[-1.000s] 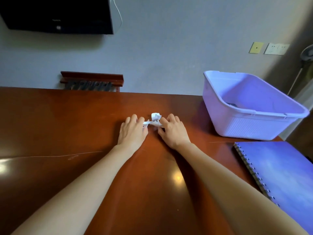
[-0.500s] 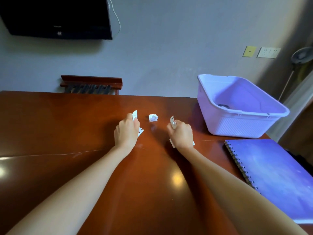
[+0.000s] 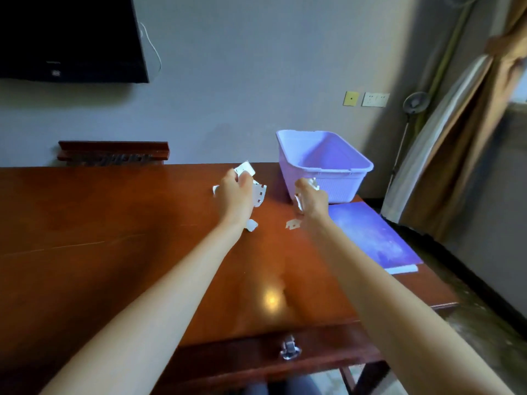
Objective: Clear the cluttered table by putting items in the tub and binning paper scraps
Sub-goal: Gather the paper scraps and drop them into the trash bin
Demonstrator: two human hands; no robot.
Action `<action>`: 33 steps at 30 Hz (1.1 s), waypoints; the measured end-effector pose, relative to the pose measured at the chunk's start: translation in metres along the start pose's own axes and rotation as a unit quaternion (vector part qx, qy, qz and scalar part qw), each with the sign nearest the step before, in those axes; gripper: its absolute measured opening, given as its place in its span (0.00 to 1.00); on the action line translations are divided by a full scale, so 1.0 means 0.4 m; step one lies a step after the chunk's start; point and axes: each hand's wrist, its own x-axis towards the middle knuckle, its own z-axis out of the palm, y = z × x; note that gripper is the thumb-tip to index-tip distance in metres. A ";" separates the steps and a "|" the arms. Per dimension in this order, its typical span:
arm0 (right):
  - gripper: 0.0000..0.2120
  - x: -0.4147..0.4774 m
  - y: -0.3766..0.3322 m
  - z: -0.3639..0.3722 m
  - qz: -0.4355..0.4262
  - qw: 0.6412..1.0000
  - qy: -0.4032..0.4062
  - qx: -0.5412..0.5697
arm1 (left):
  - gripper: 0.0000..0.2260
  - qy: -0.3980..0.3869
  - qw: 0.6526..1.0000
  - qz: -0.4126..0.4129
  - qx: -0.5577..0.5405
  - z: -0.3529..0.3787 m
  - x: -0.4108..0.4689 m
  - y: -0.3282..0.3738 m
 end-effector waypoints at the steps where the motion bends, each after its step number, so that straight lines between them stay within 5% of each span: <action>1: 0.15 -0.020 0.003 -0.037 0.000 1.000 0.007 0.000 | 0.09 -0.017 0.999 -0.015 -0.024 0.014 -0.040 0.008; 10: 0.10 -0.249 0.091 -0.430 -0.017 0.992 0.121 0.038 | 0.10 -0.187 0.975 -0.041 -0.110 0.167 -0.487 0.017; 17: 0.17 -0.386 0.271 -0.724 -0.013 0.979 0.195 -0.056 | 0.15 -0.324 0.941 -0.082 -0.045 0.285 -0.796 -0.073; 20: 0.21 -0.392 0.382 -0.822 0.034 0.971 0.221 -0.080 | 0.13 -0.363 0.922 -0.134 0.000 0.342 -0.871 -0.139; 33: 0.11 -0.223 0.826 -0.977 0.375 0.882 0.278 -0.065 | 0.13 -0.457 0.806 -0.296 0.233 0.592 -0.925 -0.446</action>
